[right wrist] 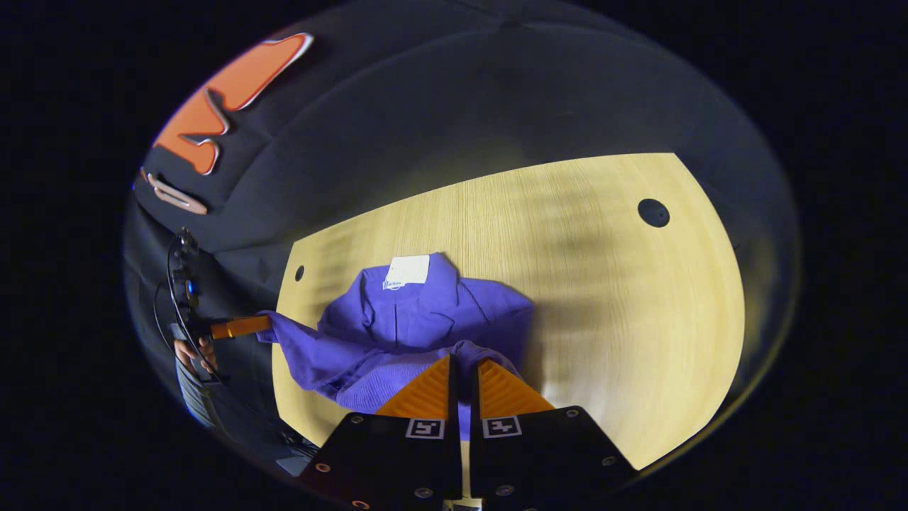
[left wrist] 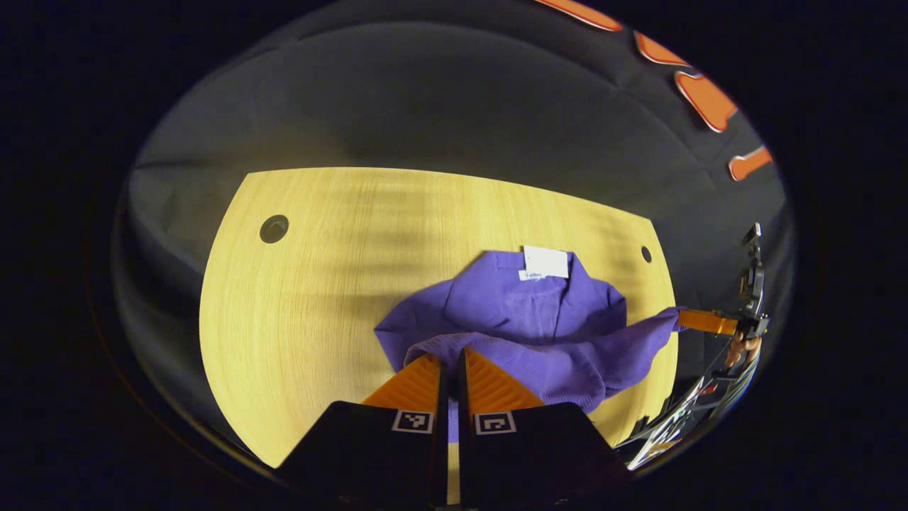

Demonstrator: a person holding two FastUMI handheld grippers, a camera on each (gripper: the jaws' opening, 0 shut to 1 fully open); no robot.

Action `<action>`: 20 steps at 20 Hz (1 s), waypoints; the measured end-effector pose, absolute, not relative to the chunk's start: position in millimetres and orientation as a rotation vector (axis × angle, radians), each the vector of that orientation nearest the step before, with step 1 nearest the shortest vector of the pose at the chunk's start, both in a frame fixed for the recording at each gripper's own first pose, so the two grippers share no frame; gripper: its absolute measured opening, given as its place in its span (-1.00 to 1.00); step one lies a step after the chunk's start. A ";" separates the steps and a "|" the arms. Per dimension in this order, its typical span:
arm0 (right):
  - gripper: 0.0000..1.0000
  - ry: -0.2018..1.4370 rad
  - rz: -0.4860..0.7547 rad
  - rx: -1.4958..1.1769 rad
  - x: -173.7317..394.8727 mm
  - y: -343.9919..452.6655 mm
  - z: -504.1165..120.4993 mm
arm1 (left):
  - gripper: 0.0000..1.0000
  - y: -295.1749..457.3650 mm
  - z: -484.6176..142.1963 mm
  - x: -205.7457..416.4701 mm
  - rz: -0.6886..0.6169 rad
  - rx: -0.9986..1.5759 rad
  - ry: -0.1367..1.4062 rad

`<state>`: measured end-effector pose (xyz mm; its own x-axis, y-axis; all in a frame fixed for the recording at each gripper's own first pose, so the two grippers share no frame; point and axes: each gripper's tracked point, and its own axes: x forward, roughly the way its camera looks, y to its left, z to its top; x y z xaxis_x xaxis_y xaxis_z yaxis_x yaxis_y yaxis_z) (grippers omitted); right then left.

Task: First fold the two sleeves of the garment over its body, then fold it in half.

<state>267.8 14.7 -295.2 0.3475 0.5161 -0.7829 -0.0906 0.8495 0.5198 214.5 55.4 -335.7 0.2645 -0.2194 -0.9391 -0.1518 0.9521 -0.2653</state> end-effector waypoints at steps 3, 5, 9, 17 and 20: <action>-0.91 1.130 0.376 0.505 297.0 19.0 -302.1 | -0.84 63.8 -349.7 230.7 0.027 -0.355 1.277; -0.88 1.090 0.344 0.563 318.7 20.1 -300.4 | -0.73 72.0 -352.4 243.3 0.074 -0.346 1.223; -0.76 1.041 0.277 0.647 334.6 16.5 -300.0 | -0.67 82.4 -344.8 261.0 0.131 -0.328 1.111; -0.24 0.861 0.220 0.549 333.2 -10.4 -260.1 | -0.11 90.9 -293.3 281.8 0.114 -0.227 0.922; 0.00 0.774 0.228 0.459 317.0 -13.2 -231.7 | 0.64 78.3 -256.7 282.6 0.097 -0.254 0.827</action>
